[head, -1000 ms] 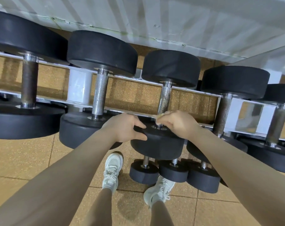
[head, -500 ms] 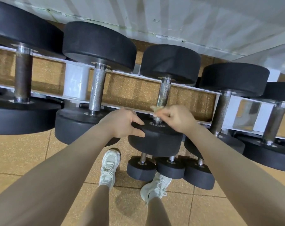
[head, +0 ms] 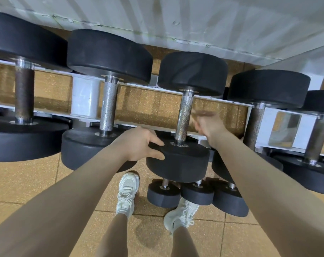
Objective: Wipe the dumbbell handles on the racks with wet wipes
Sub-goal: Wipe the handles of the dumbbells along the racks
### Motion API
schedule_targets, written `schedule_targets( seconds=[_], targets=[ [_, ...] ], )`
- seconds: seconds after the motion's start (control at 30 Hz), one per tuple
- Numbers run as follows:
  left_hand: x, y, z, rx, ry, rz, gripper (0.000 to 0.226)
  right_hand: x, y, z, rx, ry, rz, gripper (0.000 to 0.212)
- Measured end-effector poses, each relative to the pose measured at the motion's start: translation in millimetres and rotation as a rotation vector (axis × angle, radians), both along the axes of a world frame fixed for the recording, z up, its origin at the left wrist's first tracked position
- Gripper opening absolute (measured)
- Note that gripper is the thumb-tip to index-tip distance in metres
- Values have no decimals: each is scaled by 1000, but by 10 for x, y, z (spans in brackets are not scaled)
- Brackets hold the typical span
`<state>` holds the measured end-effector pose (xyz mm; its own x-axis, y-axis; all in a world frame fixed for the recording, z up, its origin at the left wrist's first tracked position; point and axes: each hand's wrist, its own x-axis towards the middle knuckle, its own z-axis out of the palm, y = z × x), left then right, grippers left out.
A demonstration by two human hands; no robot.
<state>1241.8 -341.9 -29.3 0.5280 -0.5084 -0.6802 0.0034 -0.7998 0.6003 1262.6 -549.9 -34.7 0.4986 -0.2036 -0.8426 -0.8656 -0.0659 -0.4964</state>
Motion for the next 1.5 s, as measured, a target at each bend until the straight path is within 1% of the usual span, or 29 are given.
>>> schedule_targets(
  seconds=[0.07, 0.1, 0.17, 0.23, 0.27, 0.33, 0.37, 0.43, 0.47, 0.5, 0.53, 0.57, 0.63, 0.73, 0.77, 0.83, 0.87, 0.9, 0.93, 0.97, 1.03, 1.07, 1.1, 1.13, 1.2, 1.3, 1.37, 1.43, 1.5],
  targets=[
    [10, -1, -11, 3, 15, -8, 49, -182, -56, 45, -112, 103, 306, 23],
    [8, 0, -10, 3, 21, -7, 48, -240, -69, 55, -123, 156, 404, 22],
    [-3, 3, -2, 3, 22, -5, 48, -237, -78, 78, -152, 197, 543, 23],
    [-9, 2, 8, 2, 17, -14, 49, -134, -83, 84, -191, 157, 577, 23],
    [-8, 1, 7, 0, 16, -17, 48, -73, -87, 82, -194, 116, 524, 23],
    [-3, 5, -5, 1, 13, -19, 48, 33, -93, 24, -169, 12, 337, 23],
    [-2, 6, -10, 1, 11, -22, 48, 70, -101, -32, -157, -29, 224, 24],
    [-1, 8, -30, -3, 3, -30, 48, 162, -113, -140, -104, -81, -95, 24],
    [-4, 11, -39, -4, 0, -34, 48, 206, -102, -185, -42, -97, -247, 19],
    [-5, 11, -46, -5, -3, -36, 49, 246, -71, -209, 28, -109, -361, 9],
    [-7, 12, -55, -5, -6, -33, 49, 264, -23, -203, 70, -113, -417, 9],
    [-8, 14, -63, -5, -7, -29, 50, 261, 24, -186, 70, -110, -396, 16],
    [-12, 16, -67, -3, -9, -27, 50, 157, 100, -118, -13, -139, -250, 23],
    [-15, 19, -38, 18, -12, -57, 49, -136, 37, -50, -119, -151, 58, 19],
    [-15, 19, -30, 22, -15, -66, 49, -229, -31, -74, -151, -134, 173, 24],
    [-19, 22, -20, 27, -9, -64, 49, -373, -103, -162, -186, -62, 390, 21],
    [-23, 23, -16, 28, -5, -60, 49, -415, -115, -175, -193, -34, 473, 18],
    [-22, 24, -12, 30, -4, -58, 49, -410, -107, -187, -202, -17, 505, 16],
    [-16, 22, -8, 33, -6, -58, 49, -366, -95, -196, -228, -20, 479, 17],
    [-13, 21, -5, 35, -7, -60, 49, -293, -79, -190, -245, -34, 356, 20],
    [-2, 17, -9, 31, -9, -62, 49, -91, -54, -154, -176, -69, -61, 27],
    [-1, 20, -13, 29, -9, -60, 49, 12, -27, -136, -112, -94, -241, 19],
    [-1, 19, -13, 28, -8, -59, 49, 90, 29, -119, -69, -107, -360, 9],
    [-2, 18, -17, 28, -8, -60, 50, 130, 95, -117, -87, -115, -386, 12],
    [-7, 17, -23, 26, -12, -65, 50, 95, 180, -152, -187, -158, -281, 13],
    [-4, 14, -7, 23, -9, -73, 50, -126, 189, -85, -312, -248, -36, 24],
    [5, 8, 5, 27, -8, -83, 50, -269, 149, -6, -359, -207, 141, 20],
    [-5, 5, 18, 33, -10, -85, 49, -391, 129, 27, -456, -140, 441, 14],
    [-20, 2, 39, 50, -28, -97, 49, -451, 133, 59, -510, -63, 713, 15]
  ],
)
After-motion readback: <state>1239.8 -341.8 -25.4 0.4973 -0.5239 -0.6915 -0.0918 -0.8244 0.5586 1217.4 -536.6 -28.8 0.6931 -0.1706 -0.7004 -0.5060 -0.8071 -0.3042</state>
